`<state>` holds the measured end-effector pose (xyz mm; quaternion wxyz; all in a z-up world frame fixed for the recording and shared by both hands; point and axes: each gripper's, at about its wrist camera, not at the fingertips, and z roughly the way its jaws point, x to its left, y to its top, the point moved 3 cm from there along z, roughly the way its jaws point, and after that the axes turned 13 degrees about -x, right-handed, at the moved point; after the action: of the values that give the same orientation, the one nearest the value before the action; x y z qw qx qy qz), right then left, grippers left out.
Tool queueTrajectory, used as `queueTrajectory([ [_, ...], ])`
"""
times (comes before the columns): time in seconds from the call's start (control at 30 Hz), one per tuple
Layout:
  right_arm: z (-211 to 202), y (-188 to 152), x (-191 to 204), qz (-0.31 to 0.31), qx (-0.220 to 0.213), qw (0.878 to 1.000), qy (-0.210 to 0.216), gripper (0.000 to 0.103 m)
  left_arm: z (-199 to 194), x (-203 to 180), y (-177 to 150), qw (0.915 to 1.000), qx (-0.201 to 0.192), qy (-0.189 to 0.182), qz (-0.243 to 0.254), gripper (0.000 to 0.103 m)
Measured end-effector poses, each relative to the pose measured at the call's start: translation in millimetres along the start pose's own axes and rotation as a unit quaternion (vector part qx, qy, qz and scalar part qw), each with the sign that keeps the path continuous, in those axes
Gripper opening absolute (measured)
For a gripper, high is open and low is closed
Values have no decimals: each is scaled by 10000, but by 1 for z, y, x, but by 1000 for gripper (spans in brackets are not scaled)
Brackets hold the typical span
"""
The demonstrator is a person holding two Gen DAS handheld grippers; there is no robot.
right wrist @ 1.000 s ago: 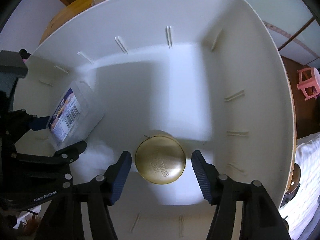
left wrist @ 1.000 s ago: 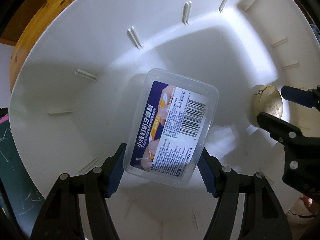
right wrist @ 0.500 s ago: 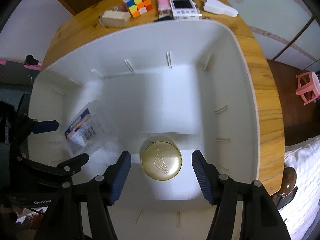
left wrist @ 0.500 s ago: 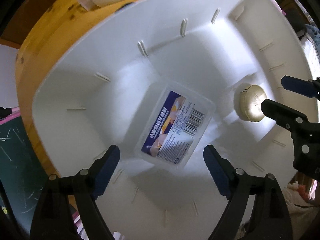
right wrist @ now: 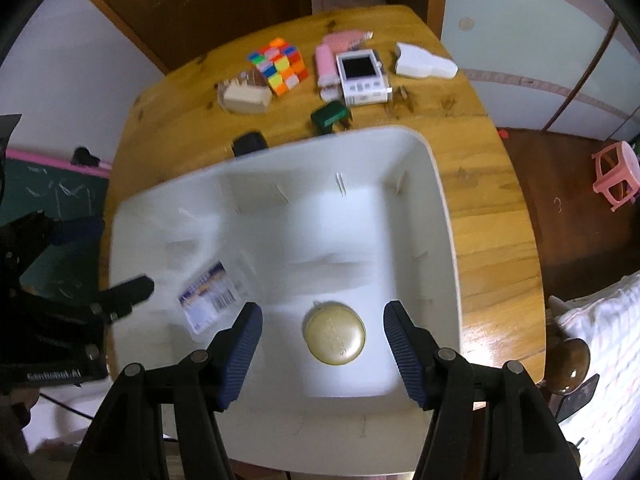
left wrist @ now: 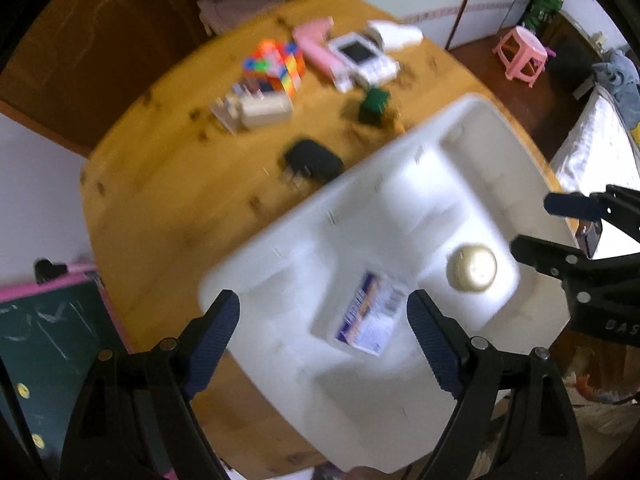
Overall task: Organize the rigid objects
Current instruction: 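Grasp the green-and-gold cylinder with the right gripper while the left gripper reaches the black plug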
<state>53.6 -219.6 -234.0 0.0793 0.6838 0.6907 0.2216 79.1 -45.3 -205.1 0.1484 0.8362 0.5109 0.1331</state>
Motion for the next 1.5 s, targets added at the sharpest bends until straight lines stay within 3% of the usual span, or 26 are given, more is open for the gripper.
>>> queueTrajectory([
  [0.23,-12,40,-8,790,-125,9960,400,65,-14,28,39,9984,-429,282,215,88],
  [0.33,-12,60,-14,1256,-122,9900,626,72,-15,33,53,9964,-539,396,520,88],
  [0.47,-12,92,-17,1624,-208,9846,615,72,-9,40,71,9928,-640,636,792,88],
  [0.73,30,141,-34,3003,117,9507,769,72,26,53,102,9927,-678,287,951,88],
  [0.83,56,153,-33,3172,349,9445,779,72,43,55,109,9930,-639,142,986,88],
  [0.93,80,160,-33,3300,502,9411,540,72,64,58,110,9938,-542,45,966,88],
  [1.1,117,157,-36,3556,683,9316,-300,72,86,62,102,9947,-399,-129,934,88],
  [1.3,153,143,-35,3775,1048,9093,-1404,72,100,73,88,9957,-266,-305,830,88],
  [1.37,162,139,-34,3855,1155,9013,-1605,72,103,77,85,9961,-227,-300,794,88],
  [1.5,172,142,-29,3802,1244,8975,-1859,72,106,79,80,9963,-174,-344,764,88],
])
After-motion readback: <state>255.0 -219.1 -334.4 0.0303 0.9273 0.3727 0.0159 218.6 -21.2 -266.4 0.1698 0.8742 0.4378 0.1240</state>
